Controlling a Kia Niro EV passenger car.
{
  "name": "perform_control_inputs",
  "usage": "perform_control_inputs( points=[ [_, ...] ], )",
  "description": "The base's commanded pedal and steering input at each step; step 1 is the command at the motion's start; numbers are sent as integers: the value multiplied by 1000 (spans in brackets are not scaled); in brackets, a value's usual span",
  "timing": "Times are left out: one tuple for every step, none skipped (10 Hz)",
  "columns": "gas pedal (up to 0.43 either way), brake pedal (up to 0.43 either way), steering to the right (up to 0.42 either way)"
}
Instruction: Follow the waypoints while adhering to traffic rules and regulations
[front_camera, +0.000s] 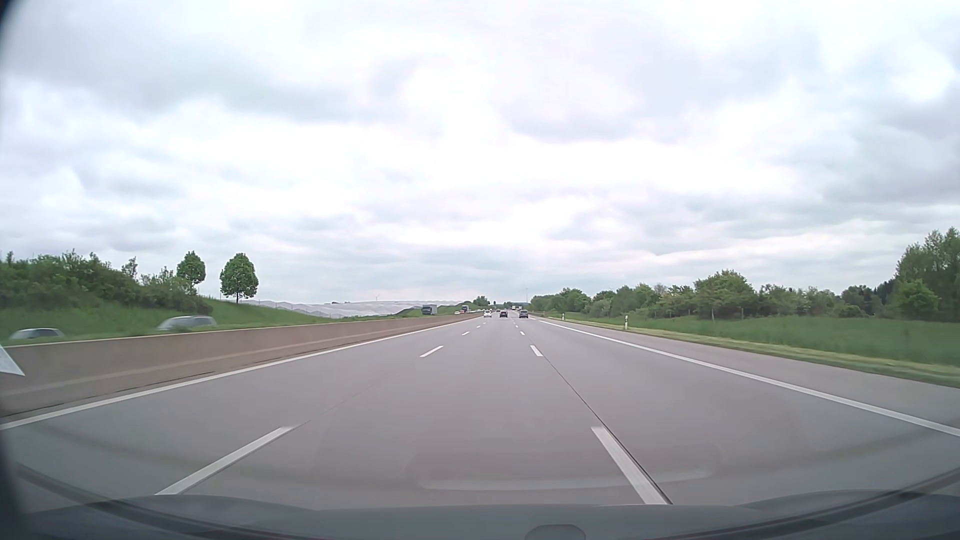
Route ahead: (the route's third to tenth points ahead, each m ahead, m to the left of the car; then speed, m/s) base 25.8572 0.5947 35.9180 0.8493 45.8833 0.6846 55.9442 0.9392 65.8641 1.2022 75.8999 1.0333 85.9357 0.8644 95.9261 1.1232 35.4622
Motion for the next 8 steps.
perform_control_inputs(
  points=[
    [311,0,-5],
    [311,0,-5],
    [311,0,-4],
    [311,0,-4],
    [311,0,-3],
    [311,0,-3],
    [299,0,-2],
    [299,0,0]
  ],
)
